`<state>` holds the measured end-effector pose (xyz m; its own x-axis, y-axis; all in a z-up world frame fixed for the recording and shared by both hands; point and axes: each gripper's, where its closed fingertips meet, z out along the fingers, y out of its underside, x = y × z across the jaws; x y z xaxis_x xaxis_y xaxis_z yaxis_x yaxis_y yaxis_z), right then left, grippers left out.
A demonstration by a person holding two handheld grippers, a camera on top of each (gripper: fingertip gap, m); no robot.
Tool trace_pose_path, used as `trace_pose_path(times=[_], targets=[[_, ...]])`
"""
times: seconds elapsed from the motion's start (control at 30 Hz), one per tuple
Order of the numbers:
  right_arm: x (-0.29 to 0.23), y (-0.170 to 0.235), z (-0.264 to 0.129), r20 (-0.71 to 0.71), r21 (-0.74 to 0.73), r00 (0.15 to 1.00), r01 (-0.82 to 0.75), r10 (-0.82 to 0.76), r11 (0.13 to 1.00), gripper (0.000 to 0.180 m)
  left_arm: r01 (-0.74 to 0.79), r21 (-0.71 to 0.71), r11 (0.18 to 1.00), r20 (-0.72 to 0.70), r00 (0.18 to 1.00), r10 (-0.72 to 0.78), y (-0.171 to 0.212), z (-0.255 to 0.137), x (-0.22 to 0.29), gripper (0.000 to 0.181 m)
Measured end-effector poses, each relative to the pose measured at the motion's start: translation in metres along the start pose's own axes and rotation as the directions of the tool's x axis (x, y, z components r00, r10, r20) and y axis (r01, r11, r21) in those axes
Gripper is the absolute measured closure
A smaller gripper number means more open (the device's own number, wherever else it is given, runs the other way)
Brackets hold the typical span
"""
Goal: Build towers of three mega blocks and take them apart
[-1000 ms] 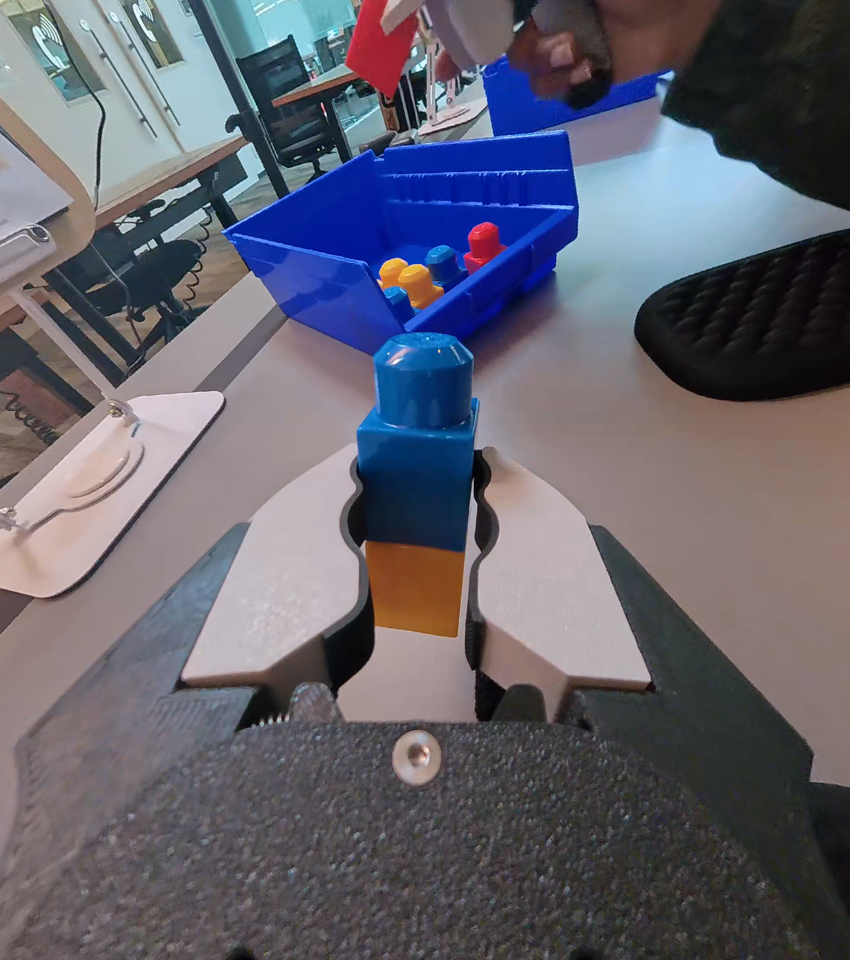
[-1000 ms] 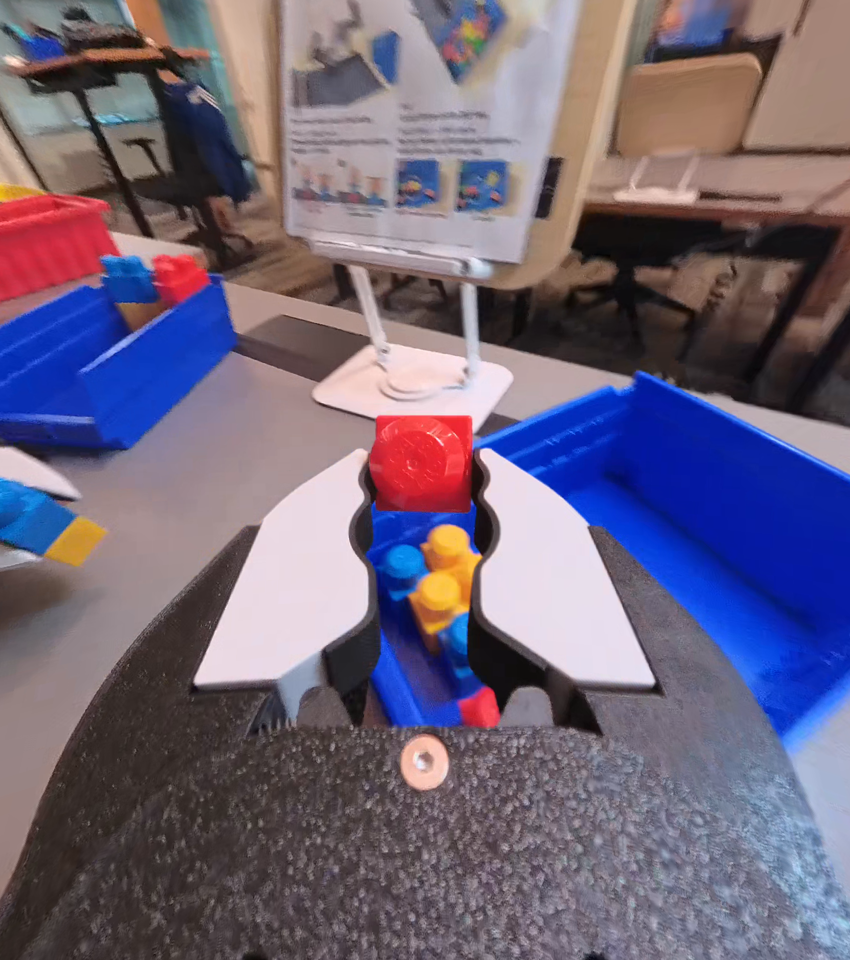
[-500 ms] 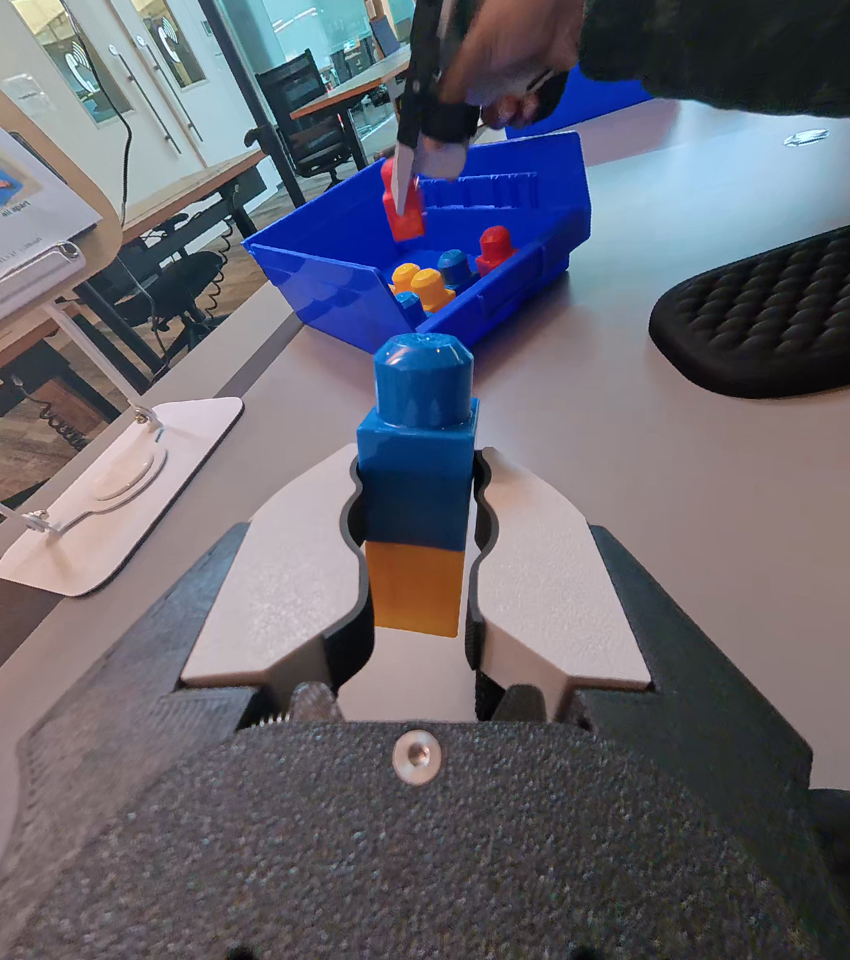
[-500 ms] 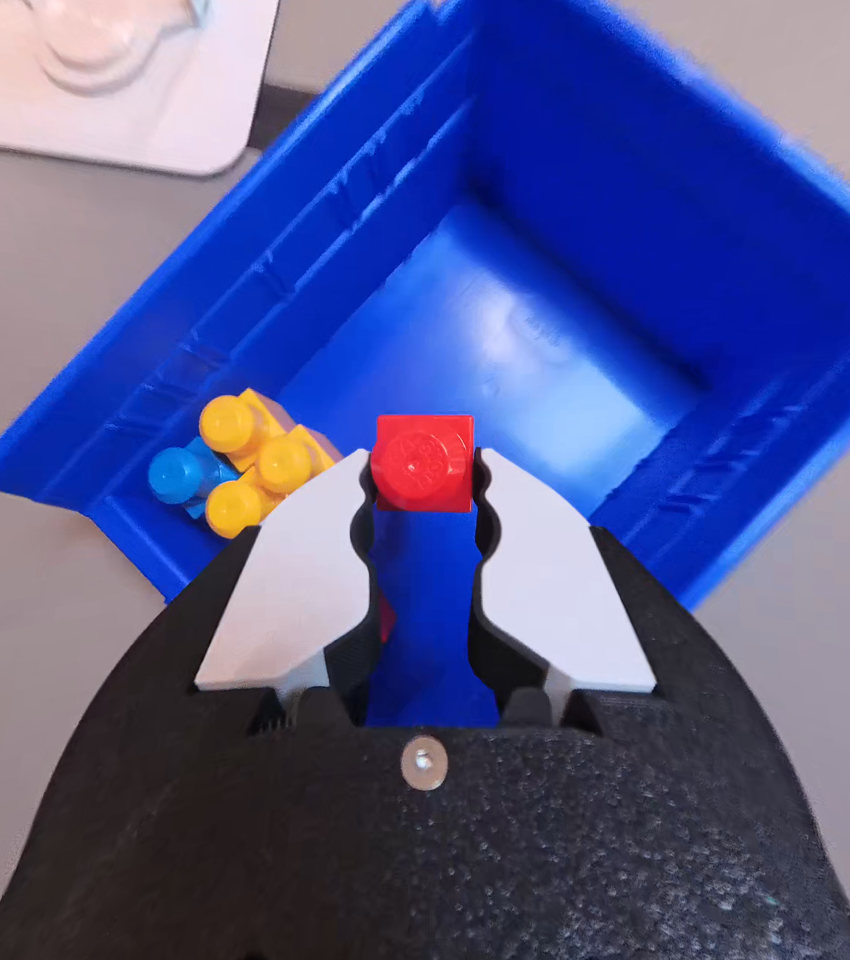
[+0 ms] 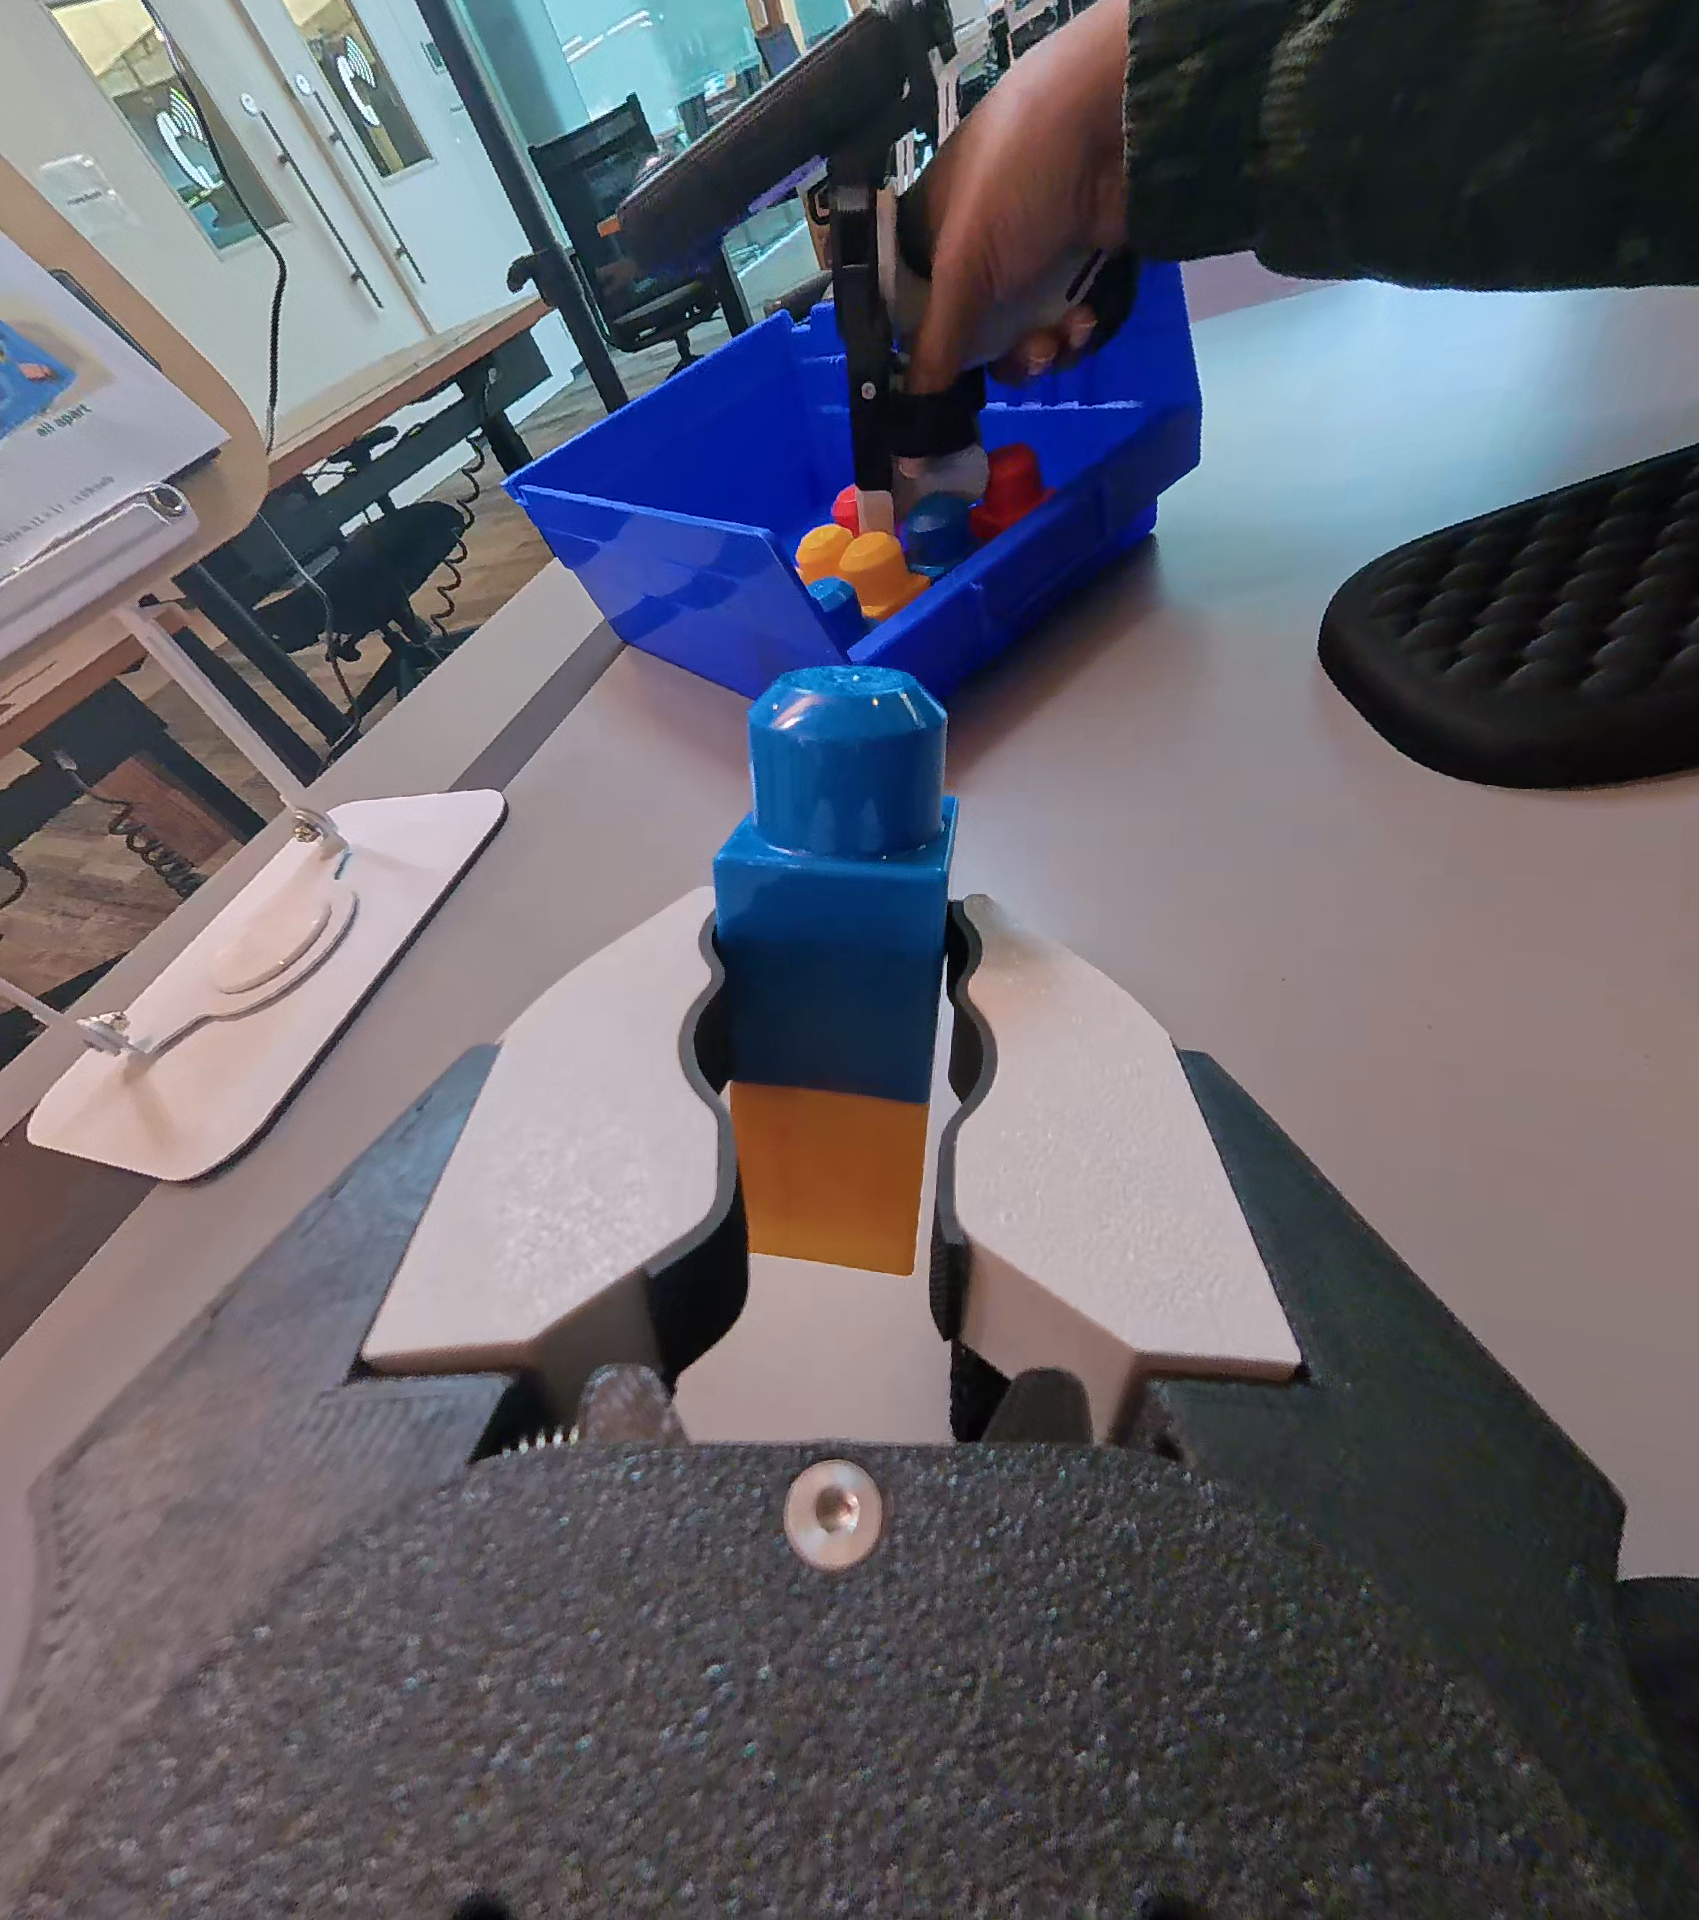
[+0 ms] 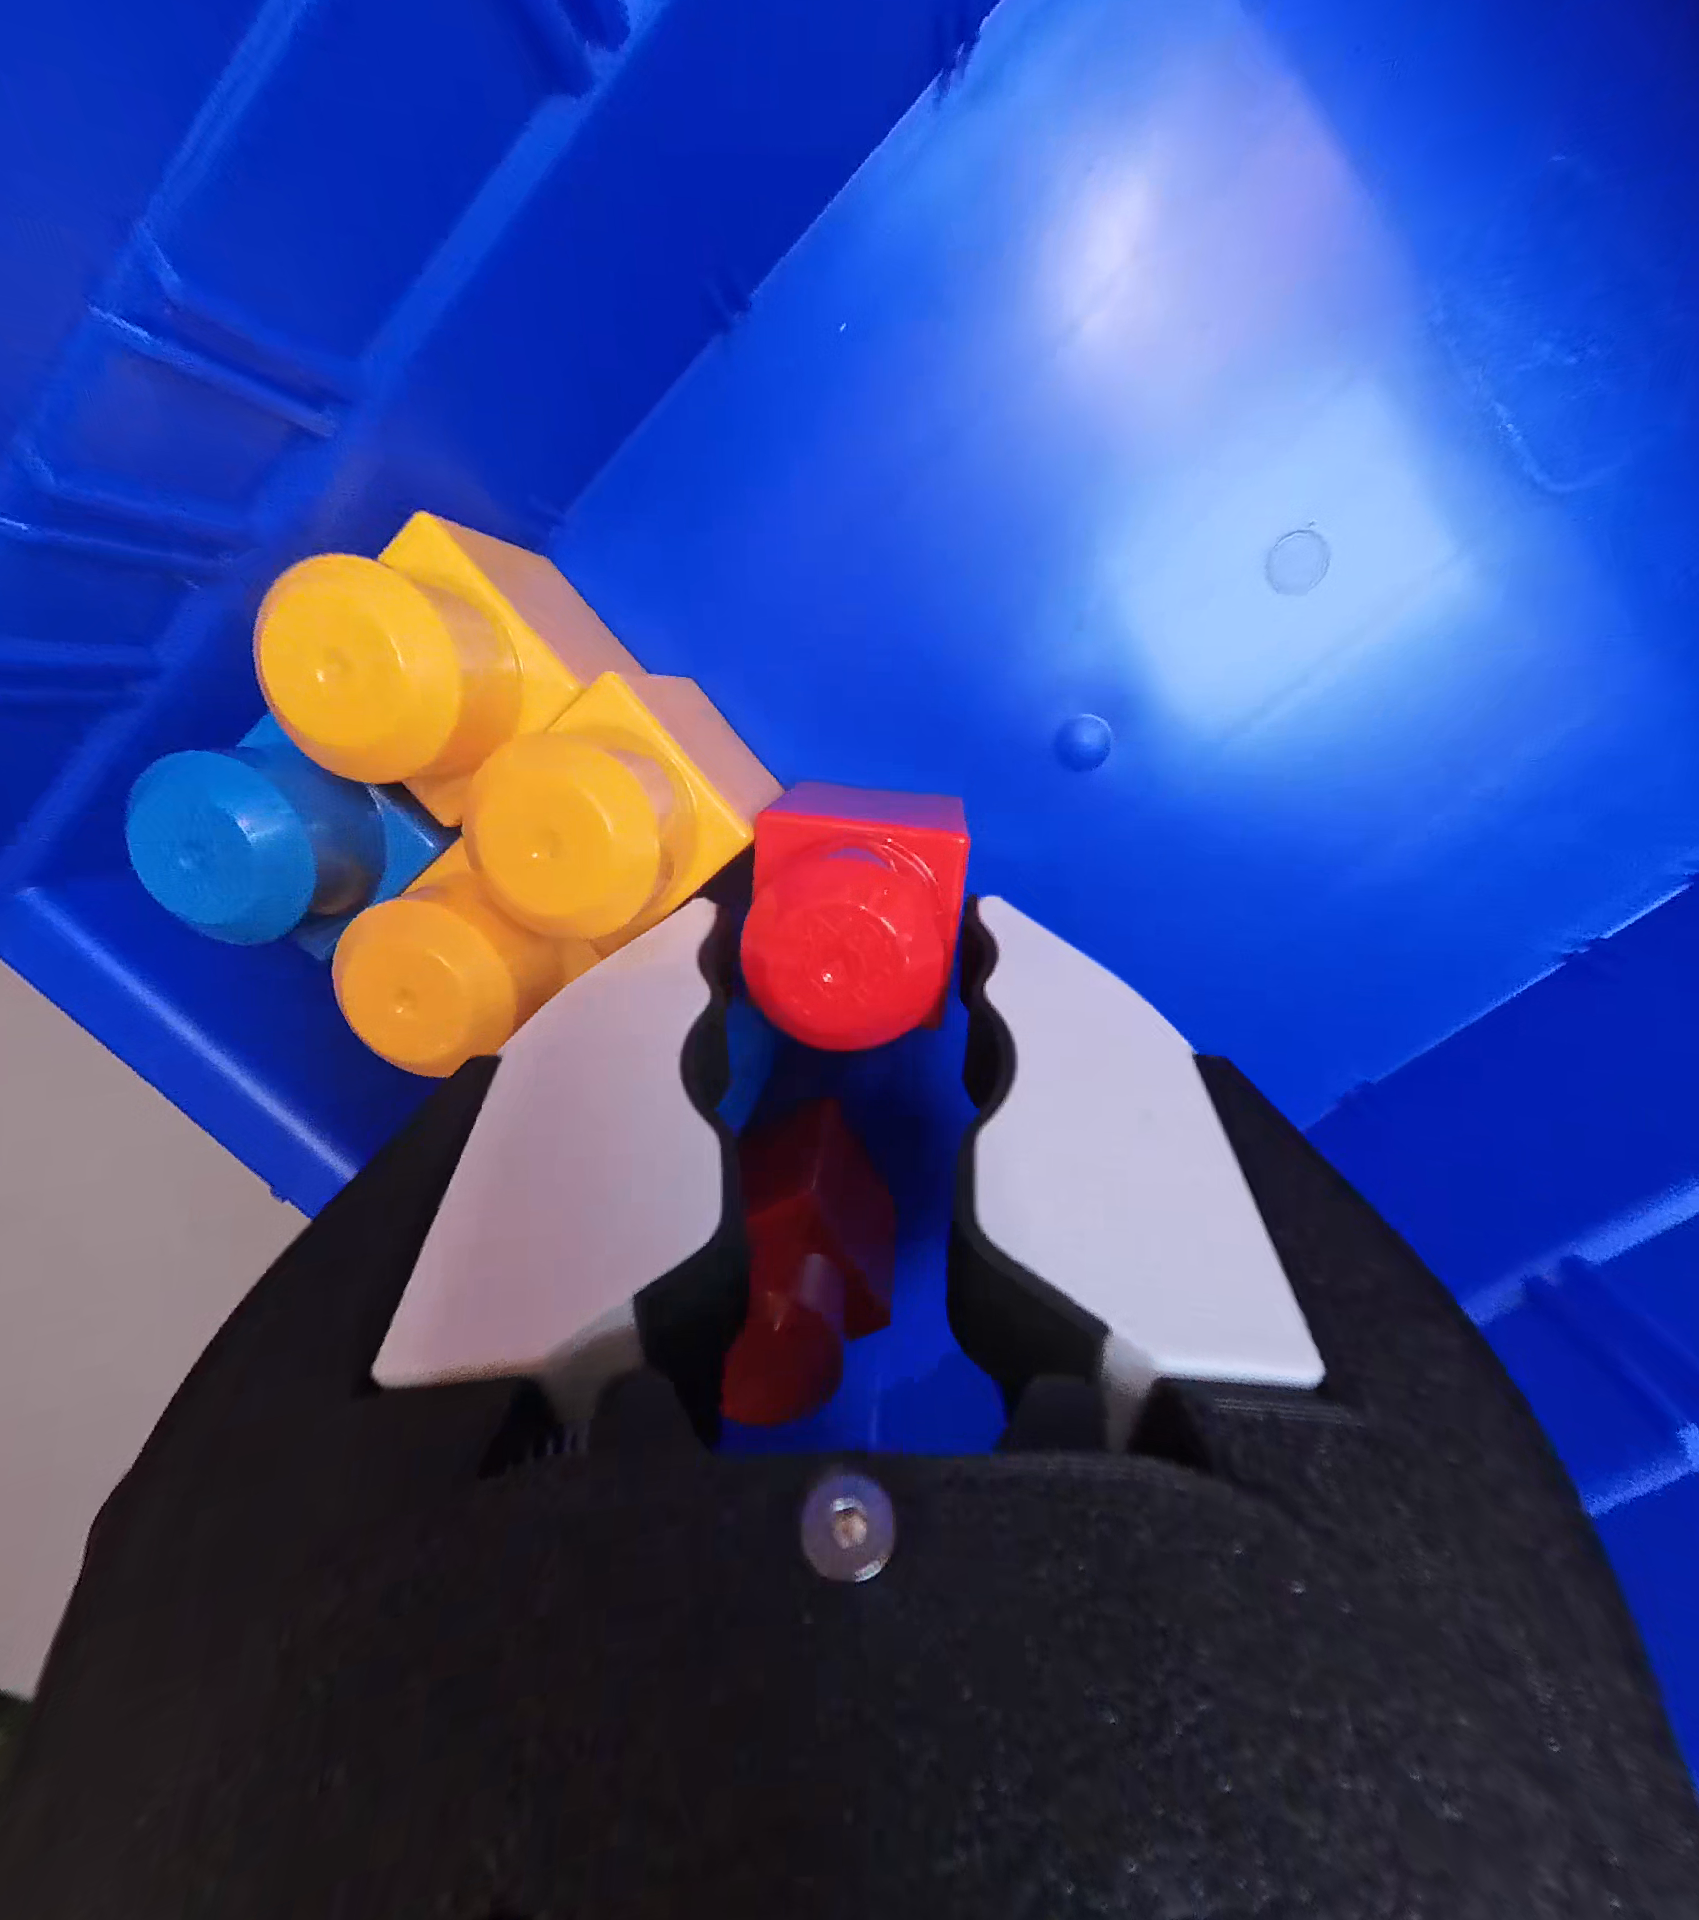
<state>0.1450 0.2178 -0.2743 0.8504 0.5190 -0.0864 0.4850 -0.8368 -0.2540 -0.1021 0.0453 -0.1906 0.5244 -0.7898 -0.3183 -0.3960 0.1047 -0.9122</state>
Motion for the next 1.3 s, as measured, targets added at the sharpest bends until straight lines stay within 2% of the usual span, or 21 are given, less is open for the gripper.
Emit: trace_pose_path(times=[0.1,0.23,0.3,0.37,0.43,0.53,0.6,0.67,0.8,0.9,1.07,1.17,1.3], targets=[[0.003,-0.002,-0.004,-0.034,0.022,0.999,0.016,-0.015,1.000,0.131,0.002,-0.003,1.000,-0.004,1.000,-0.002,0.001,0.001,0.001,0.143],[0.007,-0.029,-0.047,-0.195,0.228,0.978,0.112,-0.067,0.967,0.129,0.003,-0.005,1.000,-0.010,1.000,-0.003,0.002,0.003,0.004,0.143],[-0.020,-0.048,-0.076,-0.216,0.382,0.964,0.232,-0.158,0.894,0.126,0.001,-0.009,1.000,-0.017,1.000,-0.001,0.003,0.004,0.006,0.143],[-0.075,-0.054,-0.099,-0.151,0.518,0.935,0.352,-0.322,0.779,0.126,-0.008,-0.012,1.000,-0.030,1.000,0.007,0.003,0.005,0.010,0.143],[-0.144,-0.039,-0.110,-0.067,0.599,0.837,0.469,-0.543,0.649,0.126,-0.019,-0.006,1.000,-0.052,0.998,0.019,0.002,0.006,0.016,0.143],[-0.238,0.010,-0.106,0.034,0.658,0.600,0.588,-0.799,0.470,0.118,-0.034,0.007,0.999,-0.093,0.995,0.034,-0.002,0.006,0.027,0.143],[-0.281,0.042,-0.093,0.103,0.667,0.481,0.615,-0.870,0.420,0.112,-0.046,0.009,0.999,-0.123,0.991,0.047,-0.003,0.007,0.035,0.143],[-0.308,0.055,-0.081,0.125,0.686,0.436,0.611,-0.891,0.395,0.116,-0.061,0.009,0.998,-0.153,0.986,0.062,-0.002,0.008,0.043,0.143],[-0.318,0.052,-0.062,0.087,0.698,0.452,0.608,-0.888,0.378,0.132,-0.093,-0.026,0.995,-0.166,0.982,0.088,0.004,0.010,0.049,0.143],[-0.315,0.049,-0.066,0.144,0.740,0.474,0.532,-0.869,0.412,0.140,-0.068,-0.015,0.998,-0.195,0.979,0.064,0.001,0.009,0.052,0.143],[-0.317,0.051,-0.067,0.134,0.764,0.469,0.512,-0.873,0.393,0.134,-0.078,-0.019,0.997,-0.210,0.975,0.072,0.002,0.010,0.057,0.144],[-0.317,0.053,-0.066,0.128,0.768,0.462,0.514,-0.878,0.382,0.142,-0.067,-0.027,0.997,-0.214,0.975,0.060,0.004,0.010,0.056,0.144],[-0.317,0.054,-0.066,0.108,0.772,0.459,0.520,-0.882,0.366,0.143,-0.070,-0.020,0.997,-0.217,0.974,0.064,0.003,0.010,0.057,0.144]])
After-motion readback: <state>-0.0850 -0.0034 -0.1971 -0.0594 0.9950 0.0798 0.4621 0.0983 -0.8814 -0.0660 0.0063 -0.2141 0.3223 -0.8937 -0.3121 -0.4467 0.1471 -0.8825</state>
